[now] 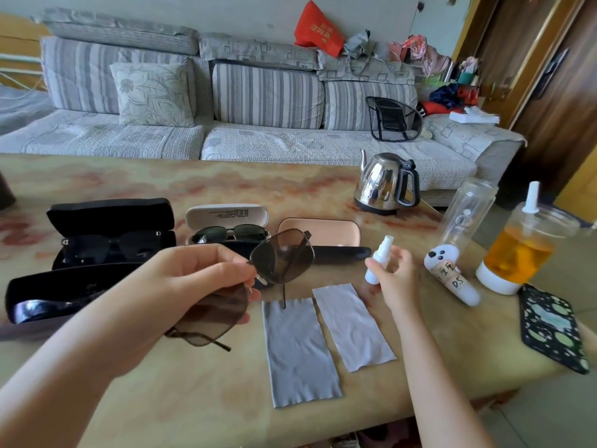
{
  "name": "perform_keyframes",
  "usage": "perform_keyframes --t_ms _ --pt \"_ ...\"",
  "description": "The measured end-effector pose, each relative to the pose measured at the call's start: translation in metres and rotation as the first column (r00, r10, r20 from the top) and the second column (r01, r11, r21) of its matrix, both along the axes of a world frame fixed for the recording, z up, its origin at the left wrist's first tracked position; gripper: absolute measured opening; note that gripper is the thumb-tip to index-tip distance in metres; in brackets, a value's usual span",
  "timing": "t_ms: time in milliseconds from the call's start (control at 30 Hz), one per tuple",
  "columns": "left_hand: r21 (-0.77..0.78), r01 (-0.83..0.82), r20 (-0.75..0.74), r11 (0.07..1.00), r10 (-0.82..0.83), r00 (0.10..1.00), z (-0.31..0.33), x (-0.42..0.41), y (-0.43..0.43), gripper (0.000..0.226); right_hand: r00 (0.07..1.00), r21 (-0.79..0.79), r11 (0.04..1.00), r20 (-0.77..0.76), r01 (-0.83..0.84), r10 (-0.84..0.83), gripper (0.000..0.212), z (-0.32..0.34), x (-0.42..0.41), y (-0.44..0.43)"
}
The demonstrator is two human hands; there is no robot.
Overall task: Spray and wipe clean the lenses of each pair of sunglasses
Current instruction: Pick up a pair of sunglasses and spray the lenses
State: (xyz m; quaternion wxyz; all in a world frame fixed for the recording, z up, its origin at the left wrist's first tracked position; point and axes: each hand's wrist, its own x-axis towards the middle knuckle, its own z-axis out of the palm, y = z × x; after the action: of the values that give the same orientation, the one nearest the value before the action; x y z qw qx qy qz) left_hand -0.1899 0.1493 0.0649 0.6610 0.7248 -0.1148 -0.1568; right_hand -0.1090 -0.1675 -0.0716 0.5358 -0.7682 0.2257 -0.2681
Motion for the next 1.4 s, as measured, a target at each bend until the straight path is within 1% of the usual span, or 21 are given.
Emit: perform_keyframes --t_ms 67,133,300,367,433,467,533,600,667,767,833,867,900,933,967,1000,1033,1100,1167,1300,1400 --pt "-0.009 -0.033 -0.006 0.999 0.033 0.999 0.000 -0.001 -0.001 0.011 0.999 -0.059 0.998 0.035 0.007 -0.005 0.026 0.001 0.001 0.004" --pt "-0.005 -0.053 -0.005 0.999 0.053 0.999 0.000 -0.002 -0.001 0.015 0.998 -0.090 0.996 0.061 -0.017 0.022 0.017 0.004 -0.001 0.007" --pt "0.016 -0.095 -0.004 0.995 0.095 0.995 0.000 -0.001 0.001 0.015 0.971 -0.179 0.978 0.232 0.104 -0.061 0.012 0.048 -0.032 0.011" --pt "0.010 -0.111 -0.003 0.994 0.111 0.994 0.001 -0.001 0.000 0.014 0.957 -0.151 0.984 0.285 0.093 -0.047 0.011 0.068 -0.050 0.016" --pt "0.011 -0.122 -0.005 0.993 0.122 0.993 0.002 -0.002 0.001 0.015 0.933 0.028 0.995 0.350 -0.100 0.084 0.009 0.083 -0.067 0.028" --pt "0.018 -0.119 -0.005 0.993 0.119 0.993 0.003 -0.002 0.001 0.014 0.899 0.183 0.947 0.401 -0.265 0.174 0.013 0.089 -0.074 0.039" --pt "0.035 -0.110 -0.006 0.993 0.110 0.994 0.004 -0.003 0.003 0.016 0.813 0.424 0.724 0.480 -0.544 0.330 0.031 0.098 -0.084 0.059" --pt "0.038 -0.116 -0.015 0.993 0.116 0.993 0.005 -0.005 0.003 0.017 0.756 0.506 0.563 0.479 -0.653 0.447 0.043 0.104 -0.088 0.079" --pt "0.019 -0.128 -0.020 0.992 0.128 0.992 0.005 -0.007 0.003 0.014 0.720 0.505 0.515 0.446 -0.693 0.531 0.046 0.104 -0.088 0.089" --pt "0.010 -0.135 -0.014 0.991 0.135 0.991 0.005 -0.008 0.004 0.016 0.718 0.495 0.533 0.346 -0.686 0.604 0.046 0.097 -0.085 0.091" --pt "0.017 -0.135 -0.001 0.991 0.135 0.991 0.005 -0.009 0.005 0.017 0.710 0.489 0.529 0.339 -0.693 0.617 0.040 0.093 -0.085 0.089" --pt "0.021 -0.136 0.001 0.990 0.136 0.991 0.005 -0.008 0.005 0.017 0.715 0.473 0.546 0.336 -0.691 0.613 0.037 0.092 -0.084 0.090" --pt "0.024 -0.137 0.001 0.990 0.137 0.991 0.005 -0.007 0.006 0.017 0.746 0.428 0.615 0.302 -0.663 0.594 0.034 0.091 -0.083 0.090" --pt "0.025 -0.136 0.000 0.990 0.136 0.991 0.004 -0.006 0.006 0.018 0.804 0.338 0.729 0.222 -0.595 0.552 0.030 0.088 -0.079 0.089" --pt "0.024 -0.132 -0.001 0.991 0.132 0.991 0.004 -0.006 0.007 0.017 0.875 0.197 0.853 0.111 -0.484 0.471 0.027 0.081 -0.071 0.086" --pt "0.021 -0.129 -0.001 0.991 0.129 0.992 0.004 -0.005 0.008 0.016 0.933 0.032 0.932 0.020 -0.360 0.360 0.026 0.074 -0.061 0.083" --pt "0.018 -0.129 -0.001 0.992 0.129 0.992 0.004 -0.004 0.009 0.015 0.964 -0.111 0.958 -0.036 -0.266 0.264 0.024 0.066 -0.050 0.081" --pt "0.012 -0.137 -0.007 0.990 0.137 0.990 0.004 -0.003 0.009 0.014 0.976 -0.236 0.948 -0.090 -0.215 0.198 0.020 0.053 -0.030 0.078" --pt "0.008 -0.140 -0.012 0.990 0.140 0.990 0.003 -0.002 0.010 0.013 0.969 -0.274 0.934 -0.151 -0.230 0.194 0.011 0.041 -0.012 0.078" --pt "0.010 -0.135 -0.015 0.991 0.135 0.991 -0.001 0.002 0.013 0.016 0.952 -0.497 0.833 -0.288 -0.242 0.104 0.010 0.025 0.006 0.084" --pt "-0.005 -0.136 -0.015 0.991 0.136 0.991 -0.004 0.005 0.016 0.015 0.967 -0.464 0.870 -0.248 -0.165 0.051 0.011 0.014 0.012 0.077"
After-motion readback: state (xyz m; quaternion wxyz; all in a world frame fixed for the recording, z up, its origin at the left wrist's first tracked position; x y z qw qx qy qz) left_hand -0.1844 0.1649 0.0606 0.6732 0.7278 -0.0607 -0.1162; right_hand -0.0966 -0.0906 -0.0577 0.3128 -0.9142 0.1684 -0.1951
